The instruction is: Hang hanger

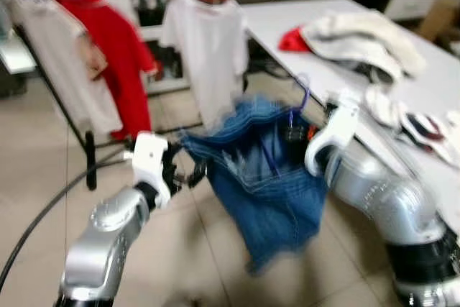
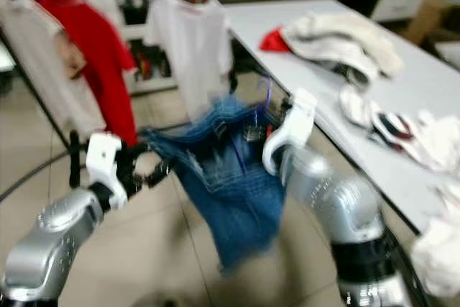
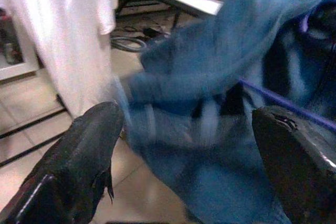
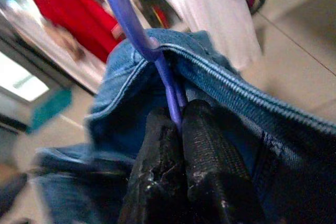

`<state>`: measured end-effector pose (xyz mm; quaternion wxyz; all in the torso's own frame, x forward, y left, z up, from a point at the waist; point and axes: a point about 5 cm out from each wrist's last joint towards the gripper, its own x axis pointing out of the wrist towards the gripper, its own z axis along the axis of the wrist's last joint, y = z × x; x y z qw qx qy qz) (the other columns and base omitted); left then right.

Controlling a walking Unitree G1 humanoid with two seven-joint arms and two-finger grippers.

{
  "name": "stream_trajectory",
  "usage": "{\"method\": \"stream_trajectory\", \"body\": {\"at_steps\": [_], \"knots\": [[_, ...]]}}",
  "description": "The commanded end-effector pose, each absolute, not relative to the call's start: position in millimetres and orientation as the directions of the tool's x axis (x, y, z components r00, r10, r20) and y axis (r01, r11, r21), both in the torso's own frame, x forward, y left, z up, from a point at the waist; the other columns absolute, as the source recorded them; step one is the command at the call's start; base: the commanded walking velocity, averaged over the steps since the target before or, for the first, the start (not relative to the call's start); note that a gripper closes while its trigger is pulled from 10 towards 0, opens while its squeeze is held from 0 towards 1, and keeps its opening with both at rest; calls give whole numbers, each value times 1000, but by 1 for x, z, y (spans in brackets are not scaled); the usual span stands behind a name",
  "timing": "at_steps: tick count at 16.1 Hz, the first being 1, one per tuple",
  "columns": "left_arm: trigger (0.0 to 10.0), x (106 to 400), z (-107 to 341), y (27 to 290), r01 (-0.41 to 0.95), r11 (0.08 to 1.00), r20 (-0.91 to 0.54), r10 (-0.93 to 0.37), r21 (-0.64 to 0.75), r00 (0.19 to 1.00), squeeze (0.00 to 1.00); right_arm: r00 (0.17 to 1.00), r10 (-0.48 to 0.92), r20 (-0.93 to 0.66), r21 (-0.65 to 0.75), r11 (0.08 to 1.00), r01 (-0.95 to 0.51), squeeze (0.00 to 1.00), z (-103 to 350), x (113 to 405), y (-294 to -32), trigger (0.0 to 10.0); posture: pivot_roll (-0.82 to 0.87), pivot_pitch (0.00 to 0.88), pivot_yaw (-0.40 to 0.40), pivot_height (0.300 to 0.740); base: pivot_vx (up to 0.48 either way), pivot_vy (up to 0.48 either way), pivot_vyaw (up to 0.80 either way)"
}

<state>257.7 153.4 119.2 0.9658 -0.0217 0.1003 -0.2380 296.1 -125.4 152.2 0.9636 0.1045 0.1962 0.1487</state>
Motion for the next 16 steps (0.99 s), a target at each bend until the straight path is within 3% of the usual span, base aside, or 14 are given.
{"method": "stream_trajectory", "body": {"at_steps": [1,4,9,13,16], "knots": [[10000,257,117,159,404,912,-188,-409,-69,893,0,911,287,-294,230,947,-224,0,149,303,-128,10000,-1,0,-63,740,0,0,0],[10000,256,115,157,421,904,-197,-427,-71,883,0,932,208,-296,198,968,-153,0,122,310,-138,10000,-1,0,-52,740,0,0,0],[10000,270,112,164,313,949,-182,-311,-18,933,0,946,114,-304,72,993,-96,0,96,308,-151,10000,-19,0,-55,740,0,0,0],[10000,277,107,172,240,970,-177,-233,23,956,0,946,77,-314,208,978,-11,0,79,295,-164,10000,-13,0,-80,740,0,0,0],[10000,278,108,172,245,967,-178,-230,71,957,0,951,73,-300,219,976,-6,0,78,295,-166,10000,-6,0,-93,740,300,0,0]]}}
